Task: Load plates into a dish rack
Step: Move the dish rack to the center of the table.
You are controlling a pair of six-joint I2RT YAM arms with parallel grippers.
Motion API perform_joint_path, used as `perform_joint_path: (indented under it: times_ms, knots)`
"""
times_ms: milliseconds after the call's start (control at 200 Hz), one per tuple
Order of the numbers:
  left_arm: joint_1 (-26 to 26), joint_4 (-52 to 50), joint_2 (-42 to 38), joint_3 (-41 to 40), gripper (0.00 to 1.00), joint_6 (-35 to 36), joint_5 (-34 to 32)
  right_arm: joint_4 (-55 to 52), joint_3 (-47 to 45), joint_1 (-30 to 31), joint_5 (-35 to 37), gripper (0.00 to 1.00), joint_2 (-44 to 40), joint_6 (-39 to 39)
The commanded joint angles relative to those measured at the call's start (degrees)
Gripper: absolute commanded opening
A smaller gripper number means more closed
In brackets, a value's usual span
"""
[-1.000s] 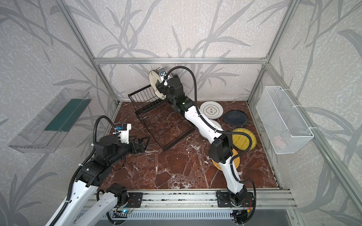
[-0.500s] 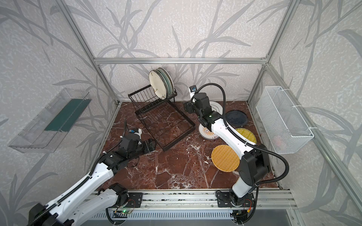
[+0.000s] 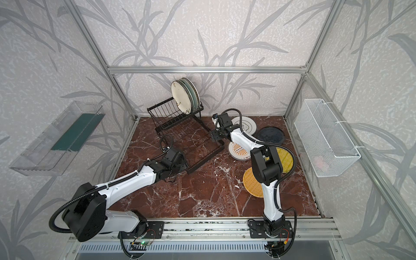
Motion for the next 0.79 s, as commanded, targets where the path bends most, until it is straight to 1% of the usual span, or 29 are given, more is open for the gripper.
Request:
perform_joint_path:
  times_ms: [0,25,105,190,360,415,475,620,745,790]
  knots:
    - [-0.3,0.3,1.9,2.3,0.67,-1.7,-3.3,-4.7,5.7,-0.1,-1.8,0.83,2.8,-2.2]
    - [-0.3,0.2,2.3,2.5,0.67,-1.8,-3.5,-5.5,6.6,-0.2,-1.9,0.81,3.5,-2.3]
    - [-0.2,0.6,3.2,2.8,0.64,-1.8,-3.5,-7.9,9.7,-0.3,-2.3,0.72,5.9,-2.9]
    - [-0.2,0.6,4.1,3.1,0.61,-2.0,-3.7,-8.7,10.7,-0.3,-2.4,0.69,7.0,-3.2]
    - [-0.3,1.6,5.8,3.2,0.51,-2.1,-3.5,-9.4,10.7,-0.3,-2.9,0.63,8.1,-3.3]
    - [-0.2,1.8,6.3,3.4,0.49,-2.0,-3.3,-9.7,10.8,-0.3,-2.9,0.57,8.6,-3.4]
    - [-0.1,1.9,6.7,3.5,0.47,-1.8,-3.3,-9.9,10.8,-0.3,-2.9,0.54,9.0,-3.4]
    - [-0.1,2.6,7.6,3.7,0.38,-1.2,-3.8,-10.4,10.5,-0.3,-3.5,0.46,9.0,-3.7]
    - [-0.1,2.6,8.2,3.9,0.35,-1.2,-3.6,-10.3,10.0,-0.3,-4.0,0.38,8.8,-4.1]
    - [-0.1,2.5,8.5,3.9,0.31,-1.3,-3.4,-10.7,10.2,-0.4,-4.1,0.36,9.0,-4.2]
